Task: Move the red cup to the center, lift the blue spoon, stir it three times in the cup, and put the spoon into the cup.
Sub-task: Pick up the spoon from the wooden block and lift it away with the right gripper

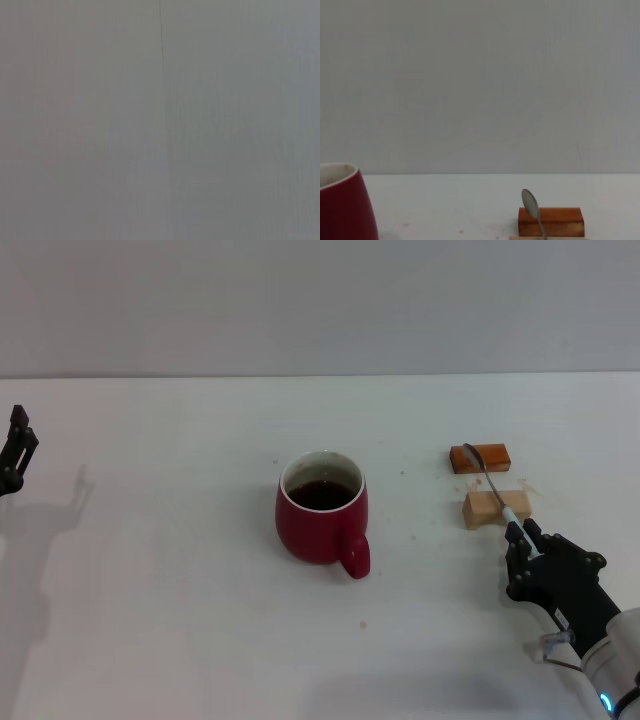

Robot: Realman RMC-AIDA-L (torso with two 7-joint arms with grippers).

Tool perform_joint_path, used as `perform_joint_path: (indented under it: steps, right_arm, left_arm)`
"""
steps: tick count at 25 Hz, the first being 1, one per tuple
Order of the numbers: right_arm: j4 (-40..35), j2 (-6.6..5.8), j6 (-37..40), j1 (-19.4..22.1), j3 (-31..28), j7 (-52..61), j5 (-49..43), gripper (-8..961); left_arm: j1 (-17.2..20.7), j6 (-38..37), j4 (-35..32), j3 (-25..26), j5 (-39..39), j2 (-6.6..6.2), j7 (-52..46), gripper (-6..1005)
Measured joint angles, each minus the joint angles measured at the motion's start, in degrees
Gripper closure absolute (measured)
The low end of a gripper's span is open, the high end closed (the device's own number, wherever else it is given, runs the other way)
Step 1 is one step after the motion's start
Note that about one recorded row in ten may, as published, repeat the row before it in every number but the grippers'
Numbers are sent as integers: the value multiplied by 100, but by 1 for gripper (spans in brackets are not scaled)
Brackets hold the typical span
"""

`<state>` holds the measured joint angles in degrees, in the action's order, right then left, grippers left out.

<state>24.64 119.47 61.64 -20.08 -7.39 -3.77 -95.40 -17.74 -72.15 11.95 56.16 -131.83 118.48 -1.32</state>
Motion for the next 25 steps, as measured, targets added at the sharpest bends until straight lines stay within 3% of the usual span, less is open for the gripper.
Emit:
perform_joint_path:
  steps: [6,12,13,14,16,17,18,19,21,25]
  right_arm:
    - [114,-25,192,22,0,-9,-12,828]
    - [449,-141,274,39,0,-78,-17,828]
    - [696,-262,281,39,0,-84,-19,828]
    - [696,-262,281,39,0,-84,-19,828]
    - [1054,-443,275,44,-18,-214,-2,828]
    - [1344,-575,258,69,-79,-410,10,829]
    - [1868,-801,174,161,-263,-879,20,829]
    - [1868,-801,174,161,-263,-879,20,829]
    - [2534,-1075,-39,315,-576,-1523,24,829]
    - [3613,-1476,-704,581,-1227,-2501,27,829]
  left_arm:
    - [-2,0,0,0,0,0,0,172]
    - [-2,0,0,0,0,0,0,172]
    - [-3,0,0,0,0,0,0,172]
    - [-5,0,0,0,0,0,0,172]
    - [-7,0,0,0,0,0,0,172]
    - [-8,0,0,0,0,0,0,172]
    - [-13,0,0,0,1,0,0,172]
    - [-13,0,0,0,1,0,0,172]
    - [-26,0,0,0,0,0,0,172]
    - [-54,4,-4,0,0,-1,0,172]
